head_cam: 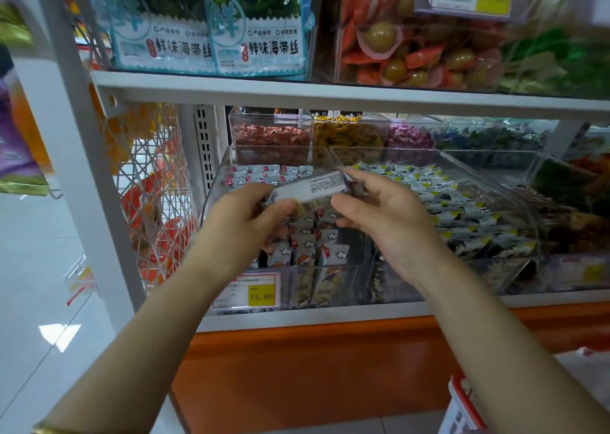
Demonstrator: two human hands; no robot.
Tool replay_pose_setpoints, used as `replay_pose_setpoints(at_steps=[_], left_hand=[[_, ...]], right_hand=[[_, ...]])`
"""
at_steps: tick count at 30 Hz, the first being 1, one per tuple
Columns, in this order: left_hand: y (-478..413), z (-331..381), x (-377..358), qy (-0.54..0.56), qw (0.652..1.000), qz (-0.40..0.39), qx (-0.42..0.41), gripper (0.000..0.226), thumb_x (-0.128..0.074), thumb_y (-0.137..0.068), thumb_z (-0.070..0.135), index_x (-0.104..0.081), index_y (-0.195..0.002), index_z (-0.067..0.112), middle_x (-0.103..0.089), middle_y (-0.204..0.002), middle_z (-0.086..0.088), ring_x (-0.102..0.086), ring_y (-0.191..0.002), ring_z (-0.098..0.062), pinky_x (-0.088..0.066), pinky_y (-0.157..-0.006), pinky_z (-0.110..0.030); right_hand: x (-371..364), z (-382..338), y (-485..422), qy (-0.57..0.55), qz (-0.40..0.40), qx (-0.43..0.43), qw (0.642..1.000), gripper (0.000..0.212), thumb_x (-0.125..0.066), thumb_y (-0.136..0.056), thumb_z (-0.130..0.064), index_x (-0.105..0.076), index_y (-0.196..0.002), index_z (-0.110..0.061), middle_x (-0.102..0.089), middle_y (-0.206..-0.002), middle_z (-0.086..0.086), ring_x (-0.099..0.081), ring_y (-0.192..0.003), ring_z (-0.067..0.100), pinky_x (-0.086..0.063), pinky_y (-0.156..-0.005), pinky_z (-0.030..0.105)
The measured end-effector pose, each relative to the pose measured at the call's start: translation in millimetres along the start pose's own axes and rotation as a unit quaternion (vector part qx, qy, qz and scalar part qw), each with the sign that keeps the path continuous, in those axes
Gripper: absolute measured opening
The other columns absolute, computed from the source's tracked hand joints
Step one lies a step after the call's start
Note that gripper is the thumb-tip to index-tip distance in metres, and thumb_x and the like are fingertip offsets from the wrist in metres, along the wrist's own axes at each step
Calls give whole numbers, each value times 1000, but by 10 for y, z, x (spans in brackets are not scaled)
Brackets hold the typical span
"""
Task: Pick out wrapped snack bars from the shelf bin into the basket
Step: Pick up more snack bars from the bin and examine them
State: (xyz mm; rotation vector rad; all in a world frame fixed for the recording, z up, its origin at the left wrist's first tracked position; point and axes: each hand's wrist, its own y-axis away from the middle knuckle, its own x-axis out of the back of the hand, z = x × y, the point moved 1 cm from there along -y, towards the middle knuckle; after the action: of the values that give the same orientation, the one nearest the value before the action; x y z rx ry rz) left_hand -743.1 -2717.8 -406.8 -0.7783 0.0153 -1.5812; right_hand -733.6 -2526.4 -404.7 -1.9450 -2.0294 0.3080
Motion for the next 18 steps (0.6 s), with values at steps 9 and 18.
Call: replay_pose_setpoints(at_steps=[9, 18], left_hand=[[-96, -150, -385, -302, 946, -114, -37, 58, -36, -92, 53, -31, -144, 27, -30, -152, 2, -21, -139, -19, -19, -112, -47], [-60, -195, -396, -300, 940, -157, -44, 42, -46, -87, 52, -51, -125, 34, -35, -145, 5, -20, -134, -18, -20, -110, -42]], right_hand=[[278, -26, -76, 221, 214, 60, 950, 29, -67, -85, -23, -64, -111, -10, -67, -102, 6, -65, -91, 17, -53, -76, 29], [83, -152, -278, 501, 59, 107, 857, 41, -73, -78, -26, -64, -113, -9, -60, -111, 6, -45, -89, 10, -31, -73, 20]])
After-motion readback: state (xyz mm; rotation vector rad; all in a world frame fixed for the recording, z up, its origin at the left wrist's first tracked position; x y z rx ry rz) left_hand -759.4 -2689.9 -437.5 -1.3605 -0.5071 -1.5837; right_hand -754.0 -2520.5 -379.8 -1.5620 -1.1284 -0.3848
